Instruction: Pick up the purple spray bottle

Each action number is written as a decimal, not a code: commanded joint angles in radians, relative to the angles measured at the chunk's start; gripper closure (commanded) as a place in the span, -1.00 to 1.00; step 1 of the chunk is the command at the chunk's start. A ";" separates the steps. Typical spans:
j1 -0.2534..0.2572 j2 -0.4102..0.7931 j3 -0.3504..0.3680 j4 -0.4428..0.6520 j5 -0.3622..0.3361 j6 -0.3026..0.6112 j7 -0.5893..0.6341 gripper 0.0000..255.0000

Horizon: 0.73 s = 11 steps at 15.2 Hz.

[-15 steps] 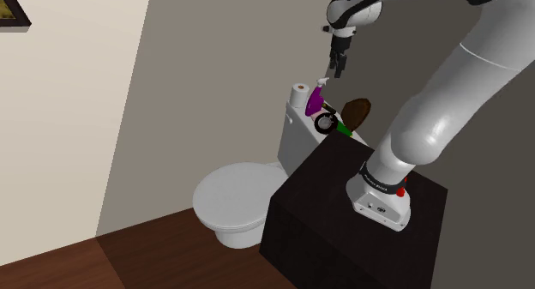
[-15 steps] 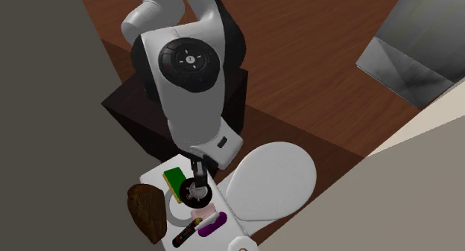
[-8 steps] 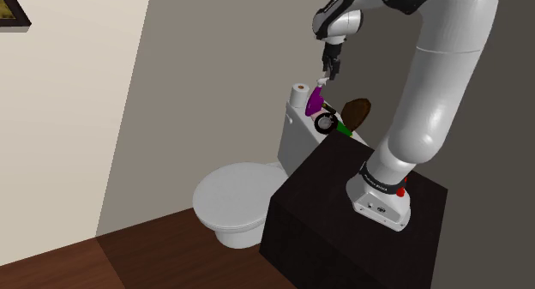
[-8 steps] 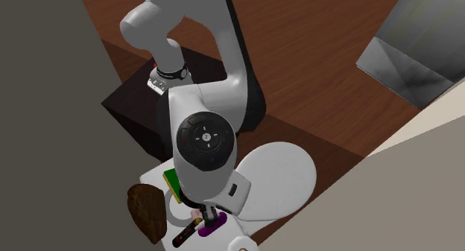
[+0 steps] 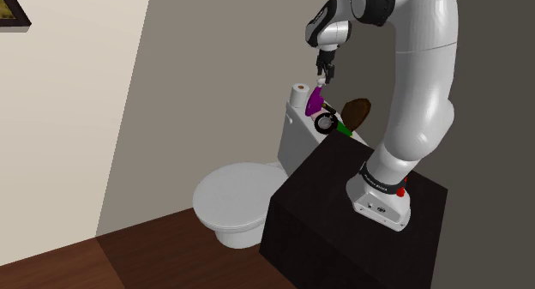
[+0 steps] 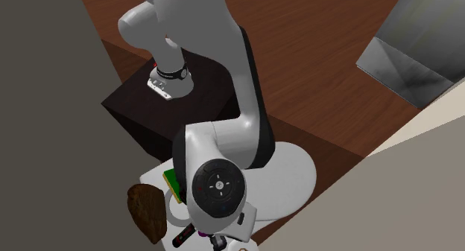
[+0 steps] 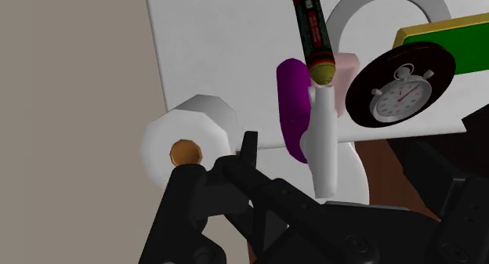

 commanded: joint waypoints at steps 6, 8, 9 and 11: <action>-0.016 0.039 0.021 -0.009 0.026 0.045 -0.013 1.00; -0.016 0.040 0.021 -0.008 0.026 0.045 -0.013 1.00; -0.016 0.040 0.021 -0.008 0.026 0.045 -0.013 1.00; -0.016 0.040 0.021 -0.008 0.026 0.045 -0.013 1.00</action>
